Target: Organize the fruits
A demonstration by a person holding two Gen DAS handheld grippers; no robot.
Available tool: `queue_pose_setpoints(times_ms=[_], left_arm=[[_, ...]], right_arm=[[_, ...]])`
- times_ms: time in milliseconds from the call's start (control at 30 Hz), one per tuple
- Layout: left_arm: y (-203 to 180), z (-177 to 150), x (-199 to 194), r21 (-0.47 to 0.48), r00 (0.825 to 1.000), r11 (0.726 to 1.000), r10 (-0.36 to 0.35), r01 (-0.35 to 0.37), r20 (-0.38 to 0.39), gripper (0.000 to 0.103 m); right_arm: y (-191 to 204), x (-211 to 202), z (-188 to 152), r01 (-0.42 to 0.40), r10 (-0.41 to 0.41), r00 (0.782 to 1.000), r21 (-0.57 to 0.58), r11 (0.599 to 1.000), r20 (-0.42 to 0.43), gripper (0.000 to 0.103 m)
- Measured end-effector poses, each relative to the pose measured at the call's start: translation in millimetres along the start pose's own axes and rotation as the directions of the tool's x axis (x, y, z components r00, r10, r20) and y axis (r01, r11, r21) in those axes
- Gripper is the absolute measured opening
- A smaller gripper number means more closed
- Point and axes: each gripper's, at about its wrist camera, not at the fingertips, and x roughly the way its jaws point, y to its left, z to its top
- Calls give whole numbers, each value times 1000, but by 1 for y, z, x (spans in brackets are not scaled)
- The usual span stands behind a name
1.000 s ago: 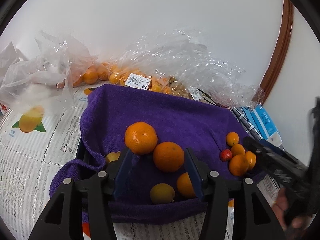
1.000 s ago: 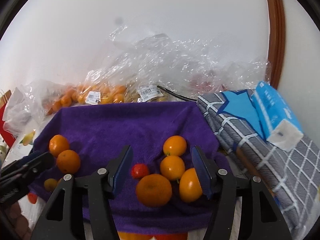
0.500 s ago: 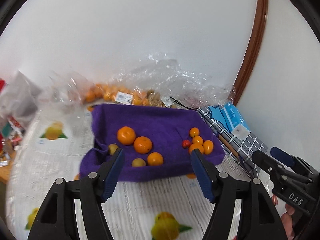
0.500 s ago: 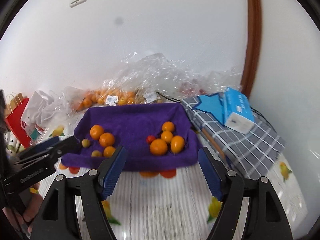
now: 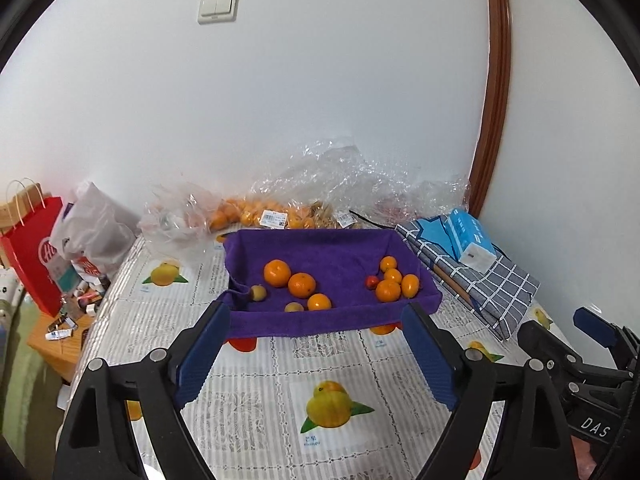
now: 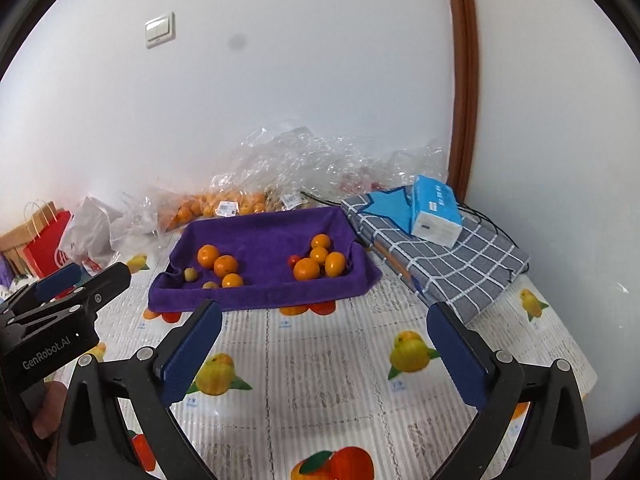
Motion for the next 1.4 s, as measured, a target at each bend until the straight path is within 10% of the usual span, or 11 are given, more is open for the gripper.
queue_pose_setpoints(times_ms=[1400], left_arm=[[-20, -7, -22, 31, 1000, 999, 16, -16, 5, 87]], right_arm=[[-21, -30, -21, 64, -65, 998, 73, 995, 18, 101]])
